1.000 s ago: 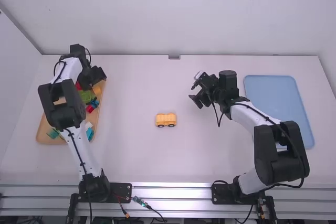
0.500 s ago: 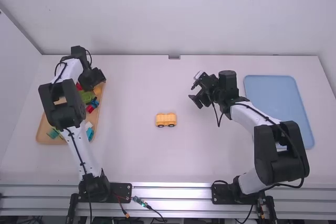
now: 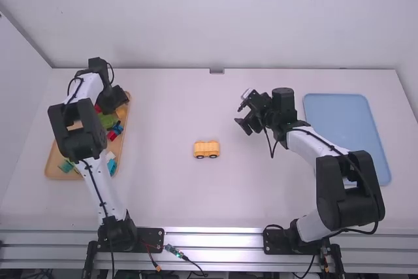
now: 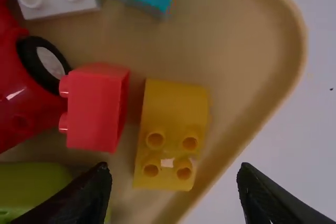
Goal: Assemble lego blocks to make yellow taxi
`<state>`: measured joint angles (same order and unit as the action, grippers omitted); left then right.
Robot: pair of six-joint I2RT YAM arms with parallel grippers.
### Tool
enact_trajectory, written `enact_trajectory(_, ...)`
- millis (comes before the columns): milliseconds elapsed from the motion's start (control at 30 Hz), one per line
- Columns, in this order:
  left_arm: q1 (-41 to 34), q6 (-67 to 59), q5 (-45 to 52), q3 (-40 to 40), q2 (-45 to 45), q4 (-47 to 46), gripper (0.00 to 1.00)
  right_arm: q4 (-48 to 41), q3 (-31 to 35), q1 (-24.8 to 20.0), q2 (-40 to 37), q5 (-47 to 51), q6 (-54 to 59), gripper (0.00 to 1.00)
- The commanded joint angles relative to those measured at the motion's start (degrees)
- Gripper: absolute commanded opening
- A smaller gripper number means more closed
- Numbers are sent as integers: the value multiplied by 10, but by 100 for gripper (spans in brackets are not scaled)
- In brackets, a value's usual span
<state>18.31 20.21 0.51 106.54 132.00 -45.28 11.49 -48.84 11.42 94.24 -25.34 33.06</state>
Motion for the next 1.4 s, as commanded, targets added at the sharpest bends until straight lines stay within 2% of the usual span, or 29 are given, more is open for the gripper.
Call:
enact_trajectory(0,-3,6,-27,-11,14,2,64,1,-4,2,-12,-3,-3,99)
enact_trajectory(400,-3,5,-27,-43,14,53,58,0,-4,2,-12,-3,-3,99)
enact_trajectory(1167,-3,3,1,-75,14,89,49,-2,-3,2,-12,-1,-3,99)
enact_trajectory(1367,-3,5,-1,-75,14,91,36,-4,-3,2,-12,-1,-3,99)
